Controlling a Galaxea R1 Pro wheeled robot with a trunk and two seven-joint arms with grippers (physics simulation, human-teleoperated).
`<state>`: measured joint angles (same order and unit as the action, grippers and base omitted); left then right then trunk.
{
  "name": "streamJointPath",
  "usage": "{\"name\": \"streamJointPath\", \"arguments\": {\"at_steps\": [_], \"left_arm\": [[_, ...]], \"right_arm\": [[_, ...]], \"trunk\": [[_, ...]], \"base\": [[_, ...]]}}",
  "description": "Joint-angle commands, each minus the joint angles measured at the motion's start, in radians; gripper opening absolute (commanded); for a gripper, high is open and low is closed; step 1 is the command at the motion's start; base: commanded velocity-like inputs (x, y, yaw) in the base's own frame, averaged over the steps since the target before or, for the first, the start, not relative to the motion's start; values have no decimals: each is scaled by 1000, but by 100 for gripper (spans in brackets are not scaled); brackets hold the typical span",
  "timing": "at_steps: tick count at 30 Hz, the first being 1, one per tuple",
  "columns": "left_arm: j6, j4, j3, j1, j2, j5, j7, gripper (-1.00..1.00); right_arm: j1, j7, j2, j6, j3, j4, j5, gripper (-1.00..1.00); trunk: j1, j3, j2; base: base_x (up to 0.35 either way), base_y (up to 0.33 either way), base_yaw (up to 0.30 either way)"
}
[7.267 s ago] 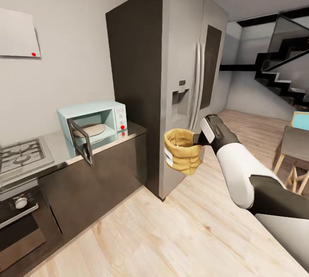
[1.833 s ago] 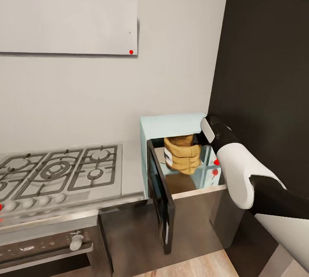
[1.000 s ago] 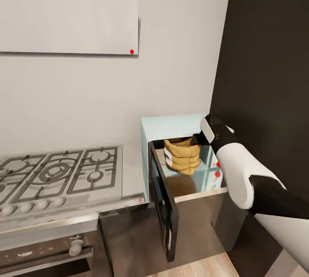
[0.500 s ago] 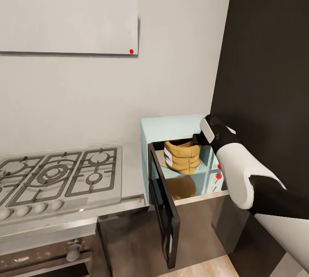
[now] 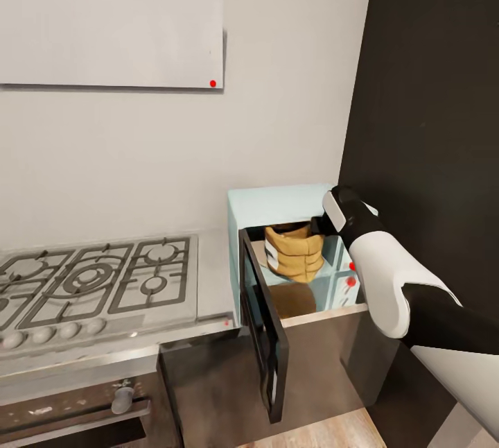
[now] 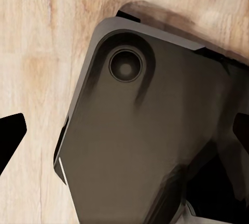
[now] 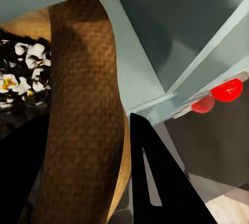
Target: In the kitchen, take the popcorn bag from the countertop, put it into the microwave, and heat it until the popcorn is cooked so the cooked popcorn ends up inside the bag.
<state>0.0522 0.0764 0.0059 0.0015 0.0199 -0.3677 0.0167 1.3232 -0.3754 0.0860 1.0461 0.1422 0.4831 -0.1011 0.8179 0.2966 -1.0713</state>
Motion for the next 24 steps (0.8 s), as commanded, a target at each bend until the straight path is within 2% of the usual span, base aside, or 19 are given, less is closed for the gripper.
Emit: {"name": "streamJointPath", "arguments": {"at_steps": [1,2,14,19,24], "left_arm": [[1,1,0,1,0,-5,2,100],[1,1,0,1,0,-5,2,100],[1,1,0,0,0,-5,2,100],[1,1,-1,1,0,-2,2,100],[1,1,-1,0,-1,-2,2,100]], "right_arm": [[1,-9,1,1,5,0,-12,-100],[1,-8,1,1,5,0,-13,100],[1,-5,1,1,6,43,-14,100],[1,-5,-7,1,5,50,-15,100],[1,-6,-10,1,5,37,-8,100]], "trunk": [[0,1,-1],[0,1,-1],[0,1,-1],[0,1,-1],[0,1,-1]], "base": [[-1,0,0],[0,0,0],[0,0,0],[-12,0,0],[-268,0,0]]}}
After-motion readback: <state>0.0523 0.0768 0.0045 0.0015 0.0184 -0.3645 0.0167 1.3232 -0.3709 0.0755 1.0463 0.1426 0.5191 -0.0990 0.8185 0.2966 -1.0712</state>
